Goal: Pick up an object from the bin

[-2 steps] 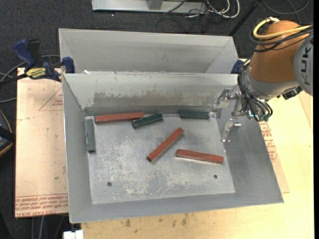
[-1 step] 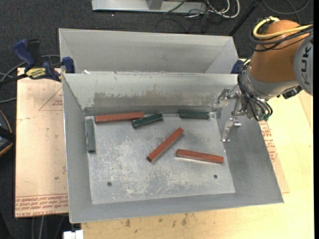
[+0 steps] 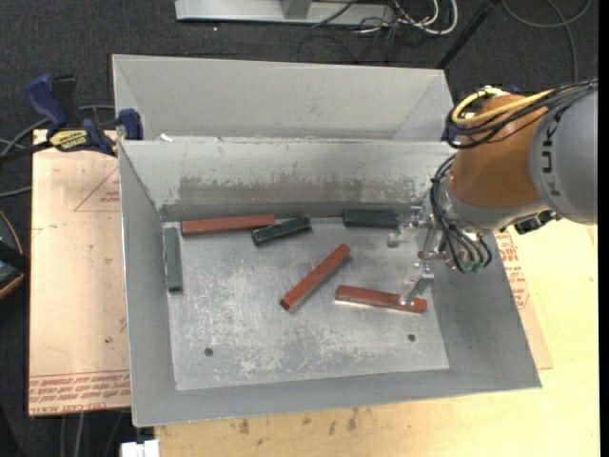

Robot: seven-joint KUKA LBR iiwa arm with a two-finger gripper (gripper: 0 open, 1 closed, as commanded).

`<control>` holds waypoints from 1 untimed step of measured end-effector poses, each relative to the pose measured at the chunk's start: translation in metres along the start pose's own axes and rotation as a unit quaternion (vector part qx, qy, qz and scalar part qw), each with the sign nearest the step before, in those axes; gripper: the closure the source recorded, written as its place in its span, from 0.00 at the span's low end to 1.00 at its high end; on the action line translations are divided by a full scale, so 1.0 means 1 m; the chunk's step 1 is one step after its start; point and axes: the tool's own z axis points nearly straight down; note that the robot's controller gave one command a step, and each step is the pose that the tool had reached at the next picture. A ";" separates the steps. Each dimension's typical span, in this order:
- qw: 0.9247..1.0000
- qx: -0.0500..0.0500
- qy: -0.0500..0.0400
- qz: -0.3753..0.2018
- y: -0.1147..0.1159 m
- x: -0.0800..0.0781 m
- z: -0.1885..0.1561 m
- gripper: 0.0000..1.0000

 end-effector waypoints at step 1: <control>1.000 0.000 0.005 -0.021 0.009 0.016 0.006 0.00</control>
Offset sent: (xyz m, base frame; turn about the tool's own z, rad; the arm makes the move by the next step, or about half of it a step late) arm -0.0149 0.0179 0.0109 -0.0730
